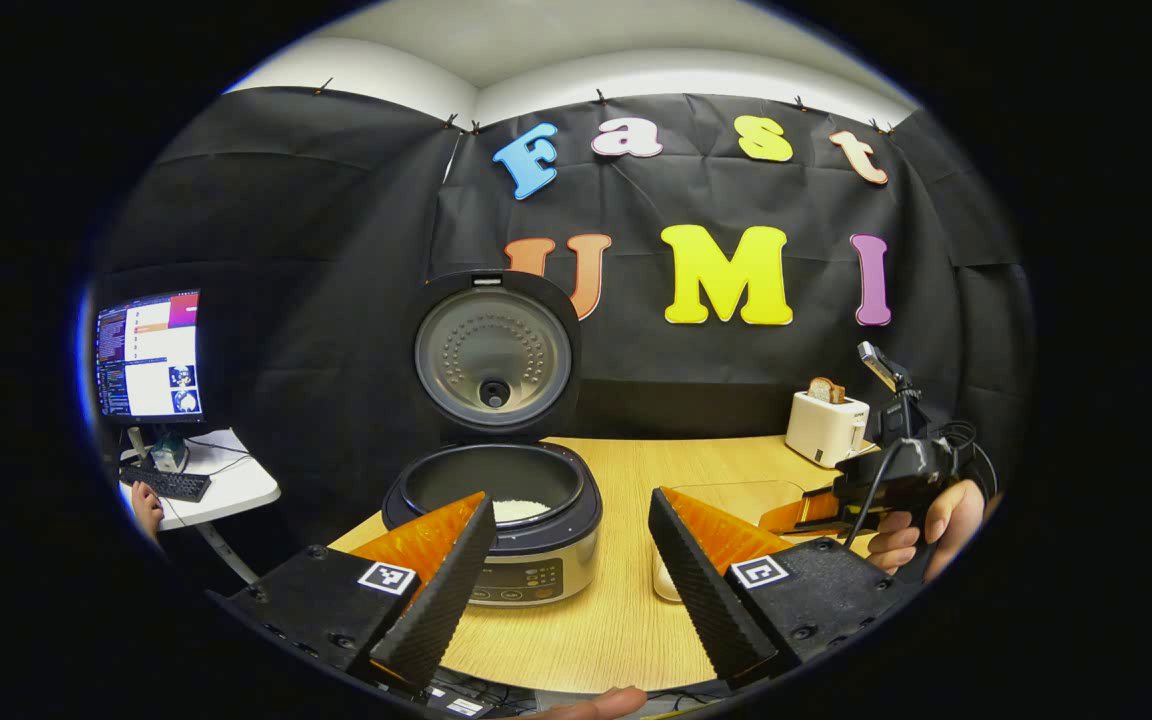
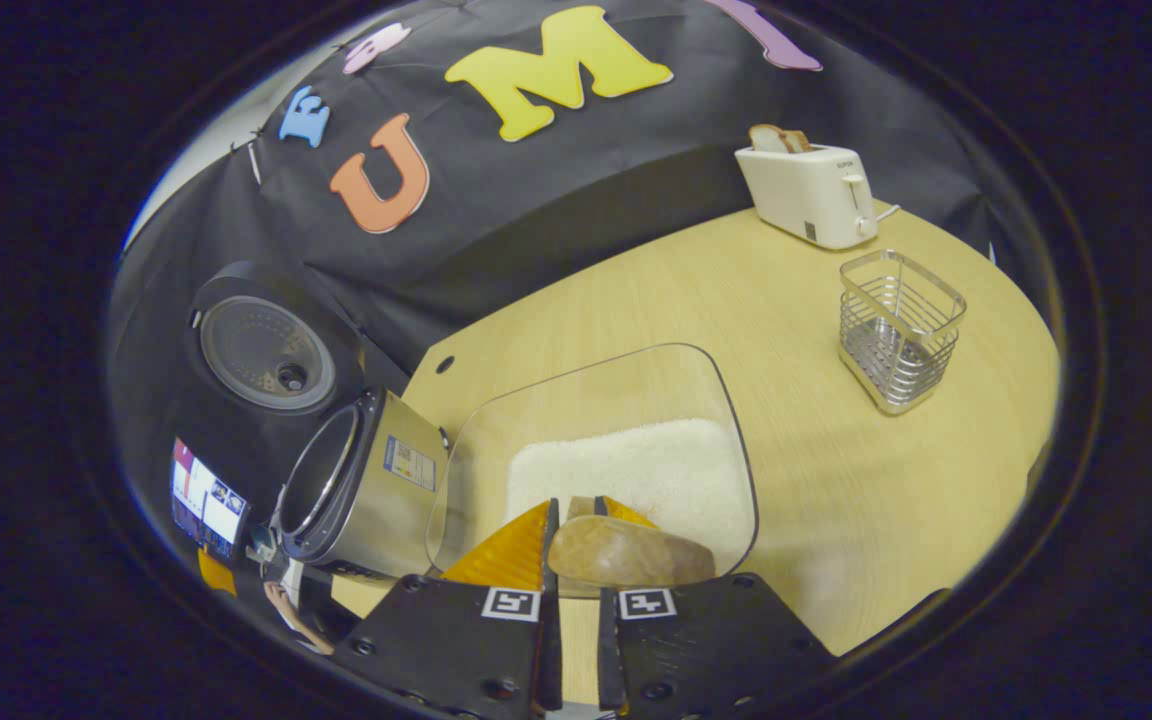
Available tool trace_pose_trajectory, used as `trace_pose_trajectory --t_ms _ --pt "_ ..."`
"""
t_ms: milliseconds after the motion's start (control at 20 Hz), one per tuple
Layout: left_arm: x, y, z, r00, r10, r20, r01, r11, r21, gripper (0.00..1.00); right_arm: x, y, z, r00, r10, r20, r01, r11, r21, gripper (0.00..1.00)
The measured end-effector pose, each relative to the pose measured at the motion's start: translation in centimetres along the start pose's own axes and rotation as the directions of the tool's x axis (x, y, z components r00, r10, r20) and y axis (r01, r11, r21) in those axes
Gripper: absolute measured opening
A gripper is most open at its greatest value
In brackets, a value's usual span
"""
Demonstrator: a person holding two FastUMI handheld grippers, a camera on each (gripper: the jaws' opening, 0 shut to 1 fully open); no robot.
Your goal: Close the left gripper, press the button to open the rice cooker; take a wooden spoon from the chopstick holder with the right hand, scoop a spoonful of rice and pour it into the rice cooker, then put the wooden spoon back into the chopstick holder.
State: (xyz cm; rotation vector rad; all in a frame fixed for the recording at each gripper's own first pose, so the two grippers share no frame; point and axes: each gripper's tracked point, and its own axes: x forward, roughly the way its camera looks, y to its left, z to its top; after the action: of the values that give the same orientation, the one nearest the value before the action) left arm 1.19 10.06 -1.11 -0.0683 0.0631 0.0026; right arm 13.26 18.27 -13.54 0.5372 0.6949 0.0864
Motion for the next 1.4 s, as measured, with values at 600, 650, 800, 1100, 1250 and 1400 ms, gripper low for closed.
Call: trace_pose_trajectory --t_ms 600,650,800,1100,1250,1400 --pt "0.2 1.1 -0.1 1.000 0.004 -0.008 -0.004 0.997 -0.072 0.98 1.3 2.2 0.7 0.971 0.234 -0.047 -0.196 0.897 0.397 0.14" --pt "0.2 1.3 -0.2 1.000 0.006 -0.009 -0.006 0.997 -0.073 0.98 1.3 2.2 0.8 0.970 0.237 -0.045 -0.198 0.889 0.414 0.14" --pt "0.4 1.2 -0.4 1.000 0.005 -0.016 -0.006 0.997 -0.076 0.98 1.3 2.1 1.2 0.965 0.261 -0.033 -0.216 0.858 0.465 0.14" --pt "0.4 1.3 -0.4 1.000 0.008 -0.016 -0.009 0.997 -0.075 0.99 0.1 0.0 2.3 0.961 0.276 -0.003 -0.229 0.801 0.553 0.14" --pt "0.4 1.5 -0.4 1.000 0.014 -0.019 -0.015 0.998 -0.069 0.99 -1.1 -1.5 3.7 0.962 0.270 0.039 -0.243 0.784 0.571 0.14" --pt "0.2 2.2 -0.3 1.000 0.029 -0.013 -0.029 0.997 -0.064 0.99 -2.5 -1.8 5.3 0.955 0.284 0.079 -0.275 0.762 0.586 0.14"
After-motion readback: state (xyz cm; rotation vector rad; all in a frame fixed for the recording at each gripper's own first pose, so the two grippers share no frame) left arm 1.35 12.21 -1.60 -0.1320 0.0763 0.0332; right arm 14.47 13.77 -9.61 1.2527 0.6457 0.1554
